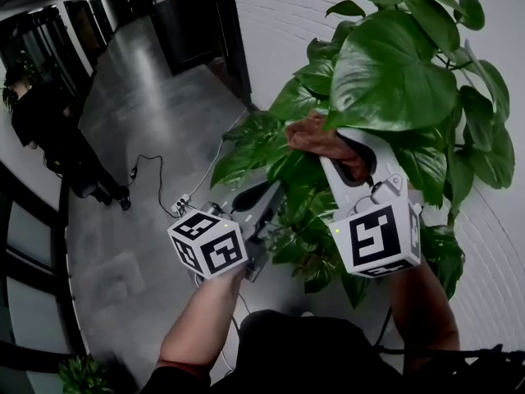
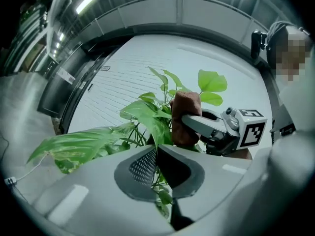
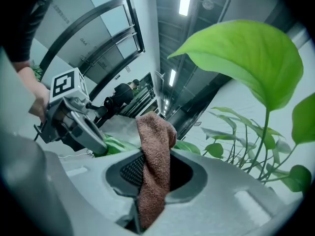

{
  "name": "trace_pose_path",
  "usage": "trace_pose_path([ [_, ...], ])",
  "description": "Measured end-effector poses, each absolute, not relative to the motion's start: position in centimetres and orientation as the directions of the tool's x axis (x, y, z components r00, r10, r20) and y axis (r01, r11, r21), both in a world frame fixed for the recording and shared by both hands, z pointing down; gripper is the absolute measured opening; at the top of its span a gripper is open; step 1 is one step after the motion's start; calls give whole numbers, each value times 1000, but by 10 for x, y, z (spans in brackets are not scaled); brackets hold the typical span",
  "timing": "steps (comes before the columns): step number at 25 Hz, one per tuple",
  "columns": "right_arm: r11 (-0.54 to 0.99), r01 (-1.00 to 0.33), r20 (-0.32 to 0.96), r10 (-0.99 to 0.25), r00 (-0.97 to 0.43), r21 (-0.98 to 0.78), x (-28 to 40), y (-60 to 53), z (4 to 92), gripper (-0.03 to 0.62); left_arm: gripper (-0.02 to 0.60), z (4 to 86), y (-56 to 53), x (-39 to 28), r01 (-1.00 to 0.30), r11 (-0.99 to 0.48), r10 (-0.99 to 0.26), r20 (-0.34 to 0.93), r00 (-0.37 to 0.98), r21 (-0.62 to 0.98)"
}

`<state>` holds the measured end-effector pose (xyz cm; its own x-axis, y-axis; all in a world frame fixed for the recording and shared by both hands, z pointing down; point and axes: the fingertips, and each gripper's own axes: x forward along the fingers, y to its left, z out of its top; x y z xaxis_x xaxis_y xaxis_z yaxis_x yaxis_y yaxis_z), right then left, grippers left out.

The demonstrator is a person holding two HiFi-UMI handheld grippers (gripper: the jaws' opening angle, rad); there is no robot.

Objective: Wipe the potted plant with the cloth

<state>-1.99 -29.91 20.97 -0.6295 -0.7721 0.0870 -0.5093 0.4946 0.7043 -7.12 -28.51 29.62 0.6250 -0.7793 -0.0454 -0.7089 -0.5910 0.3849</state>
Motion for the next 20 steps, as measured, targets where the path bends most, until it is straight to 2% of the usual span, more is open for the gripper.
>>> trace_pose_path([
  [3,493,-507,97,-778,-621,707,-23,-313,221,69,18,300,-286,-68,-704,-592,-779,-54,625,392],
  [13,542,-517,196,-792,-579,662,-42,-317,260,69,18,304,-289,-75,-570,-668,-676,-73,733,478],
  [20,564,-532,228,-791,-568,632,-61,-302,273,69,18,307,-288,-71,-519,-715,-615,-68,786,468],
])
